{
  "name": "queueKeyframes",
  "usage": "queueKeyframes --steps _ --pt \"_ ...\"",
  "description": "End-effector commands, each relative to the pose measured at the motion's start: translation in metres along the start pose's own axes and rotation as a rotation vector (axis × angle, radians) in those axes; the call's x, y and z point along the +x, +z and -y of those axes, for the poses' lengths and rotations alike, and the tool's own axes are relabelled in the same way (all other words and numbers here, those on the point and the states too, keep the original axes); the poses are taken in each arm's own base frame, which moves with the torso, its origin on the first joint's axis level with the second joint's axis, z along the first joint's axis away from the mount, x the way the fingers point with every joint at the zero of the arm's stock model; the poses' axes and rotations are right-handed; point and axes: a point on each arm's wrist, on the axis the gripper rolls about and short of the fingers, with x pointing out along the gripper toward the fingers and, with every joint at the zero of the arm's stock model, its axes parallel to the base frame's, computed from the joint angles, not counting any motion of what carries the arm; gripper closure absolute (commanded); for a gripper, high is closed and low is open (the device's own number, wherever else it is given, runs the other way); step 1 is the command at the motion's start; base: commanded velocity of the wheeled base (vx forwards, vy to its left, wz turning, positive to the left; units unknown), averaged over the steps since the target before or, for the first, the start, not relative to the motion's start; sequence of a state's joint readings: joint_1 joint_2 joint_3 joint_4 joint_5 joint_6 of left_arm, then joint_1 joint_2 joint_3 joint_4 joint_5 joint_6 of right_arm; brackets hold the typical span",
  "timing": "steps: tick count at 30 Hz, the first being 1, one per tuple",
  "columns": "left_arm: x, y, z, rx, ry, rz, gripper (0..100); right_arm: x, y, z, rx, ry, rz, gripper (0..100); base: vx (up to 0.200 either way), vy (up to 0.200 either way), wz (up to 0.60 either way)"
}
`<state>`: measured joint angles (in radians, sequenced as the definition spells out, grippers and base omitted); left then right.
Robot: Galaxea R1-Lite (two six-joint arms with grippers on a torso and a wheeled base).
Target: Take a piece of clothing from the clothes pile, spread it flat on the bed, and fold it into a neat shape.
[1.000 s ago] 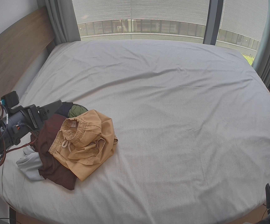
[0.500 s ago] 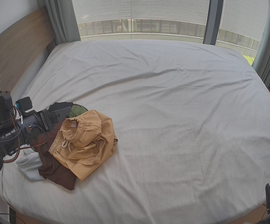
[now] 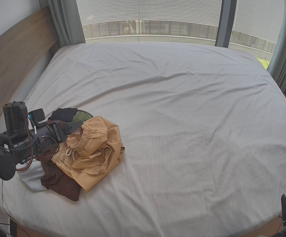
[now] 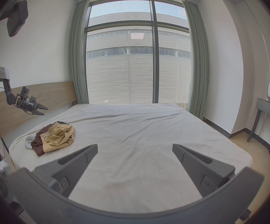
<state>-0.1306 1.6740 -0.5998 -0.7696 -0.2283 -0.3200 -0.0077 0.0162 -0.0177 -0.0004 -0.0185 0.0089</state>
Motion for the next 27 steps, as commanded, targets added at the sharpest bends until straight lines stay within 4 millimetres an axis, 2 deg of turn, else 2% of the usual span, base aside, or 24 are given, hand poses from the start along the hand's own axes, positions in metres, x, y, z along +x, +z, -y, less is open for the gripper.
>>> queueKeyframes --steps 1,19,27 --pt "0.014 -0.009 -0.007 -0.007 0.01 -0.03 0 0.0 -0.005 0.0 0.0 0.0 -0.002 0 0.0 0.0 0.0" --pt "0.07 -0.03 -0.024 -0.019 0.025 -0.105 0 0.0 -0.005 0.0 0.0 0.0 -0.002 0 0.0 0.0 0.0" --pt "0.095 -0.04 -0.025 -0.015 0.015 -0.132 0 0.0 -0.005 0.0 0.0 0.0 0.0 0 0.0 0.0 0.0"
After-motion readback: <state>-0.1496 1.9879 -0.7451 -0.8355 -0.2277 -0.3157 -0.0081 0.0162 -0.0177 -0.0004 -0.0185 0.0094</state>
